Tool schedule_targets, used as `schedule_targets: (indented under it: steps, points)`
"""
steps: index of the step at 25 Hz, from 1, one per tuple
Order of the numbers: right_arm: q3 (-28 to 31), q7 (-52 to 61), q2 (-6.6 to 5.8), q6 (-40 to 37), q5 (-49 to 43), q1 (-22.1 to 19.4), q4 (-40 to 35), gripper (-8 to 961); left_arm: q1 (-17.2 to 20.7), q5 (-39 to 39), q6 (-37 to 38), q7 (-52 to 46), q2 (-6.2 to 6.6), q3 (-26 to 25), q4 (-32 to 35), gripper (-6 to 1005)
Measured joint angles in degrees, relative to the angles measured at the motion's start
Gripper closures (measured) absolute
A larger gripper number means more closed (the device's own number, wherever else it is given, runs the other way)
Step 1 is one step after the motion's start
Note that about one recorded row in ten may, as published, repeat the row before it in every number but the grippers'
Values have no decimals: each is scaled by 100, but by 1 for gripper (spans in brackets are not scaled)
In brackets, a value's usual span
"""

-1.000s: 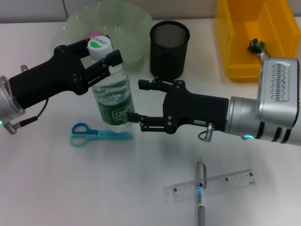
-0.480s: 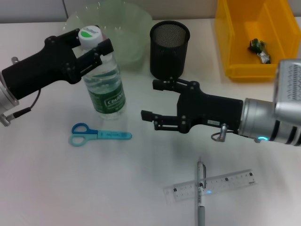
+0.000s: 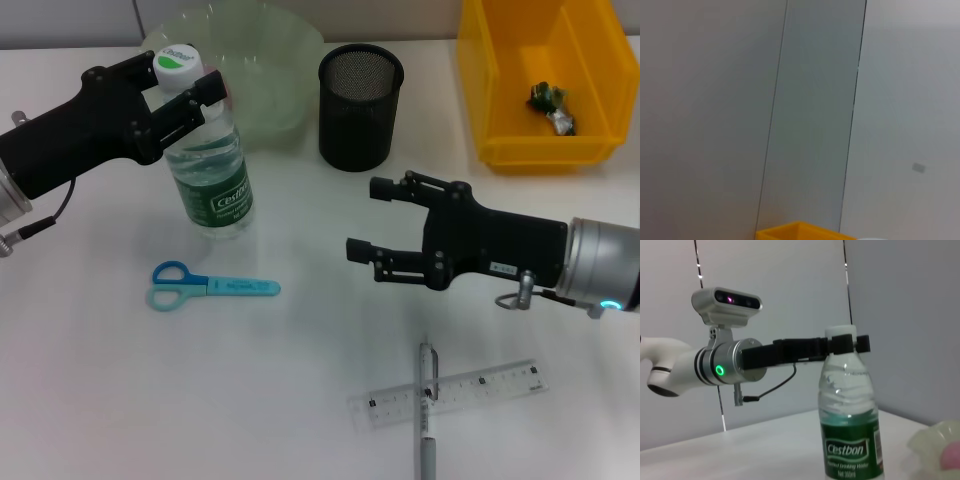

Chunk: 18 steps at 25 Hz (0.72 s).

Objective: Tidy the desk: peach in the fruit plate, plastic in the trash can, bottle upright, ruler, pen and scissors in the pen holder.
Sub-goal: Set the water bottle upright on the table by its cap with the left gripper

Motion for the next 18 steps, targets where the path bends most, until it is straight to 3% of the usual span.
schedule_targets:
  steps: [10,18]
  points:
    - [54,123,-30,-383,-72,-687,-703,135,-10,1,-107,2,-9,-9,26,555]
    - [85,210,-221,-612,-74,-866,-759,135,-18,-1,-194,2,-30,-9,28,555]
